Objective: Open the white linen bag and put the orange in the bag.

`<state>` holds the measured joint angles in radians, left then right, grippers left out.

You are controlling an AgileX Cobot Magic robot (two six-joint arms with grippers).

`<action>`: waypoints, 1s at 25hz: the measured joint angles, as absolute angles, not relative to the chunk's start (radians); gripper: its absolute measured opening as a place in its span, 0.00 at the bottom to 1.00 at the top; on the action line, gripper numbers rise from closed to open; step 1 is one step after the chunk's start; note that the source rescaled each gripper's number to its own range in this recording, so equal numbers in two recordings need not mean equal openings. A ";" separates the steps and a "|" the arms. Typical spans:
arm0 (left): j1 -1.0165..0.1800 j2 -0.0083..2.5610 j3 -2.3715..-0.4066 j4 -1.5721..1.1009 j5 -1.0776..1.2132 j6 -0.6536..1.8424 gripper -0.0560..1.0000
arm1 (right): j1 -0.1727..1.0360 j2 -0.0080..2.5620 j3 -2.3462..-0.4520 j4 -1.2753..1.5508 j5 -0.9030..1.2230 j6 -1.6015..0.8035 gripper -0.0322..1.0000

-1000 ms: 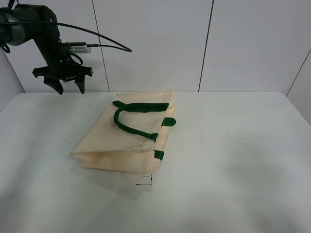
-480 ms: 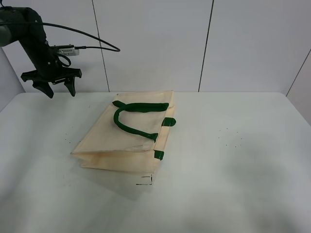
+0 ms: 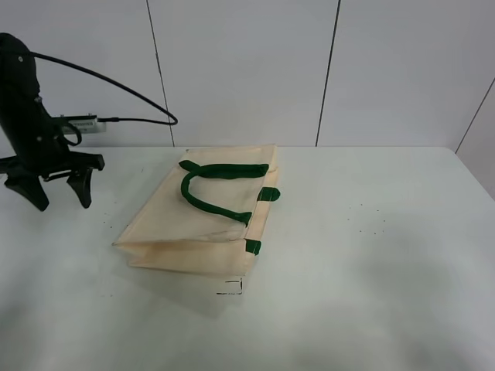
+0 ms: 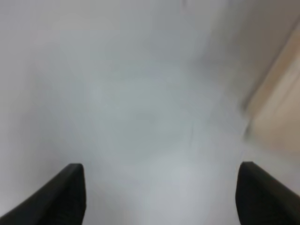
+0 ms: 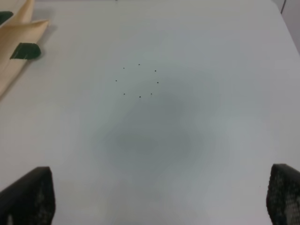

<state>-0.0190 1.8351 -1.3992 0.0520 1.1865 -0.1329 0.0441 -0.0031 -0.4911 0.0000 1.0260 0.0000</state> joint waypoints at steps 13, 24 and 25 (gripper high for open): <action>-0.019 1.054 -0.634 0.086 1.071 -0.135 0.87 | 0.044 -0.003 -0.491 0.000 1.026 0.000 1.00; -0.019 0.365 -0.501 0.065 1.052 -0.106 0.87 | 0.044 -0.003 -0.491 0.000 1.026 0.000 1.00; -0.019 0.319 -0.500 0.054 1.052 -0.095 0.87 | 0.044 -0.003 -0.491 0.000 1.026 0.000 1.00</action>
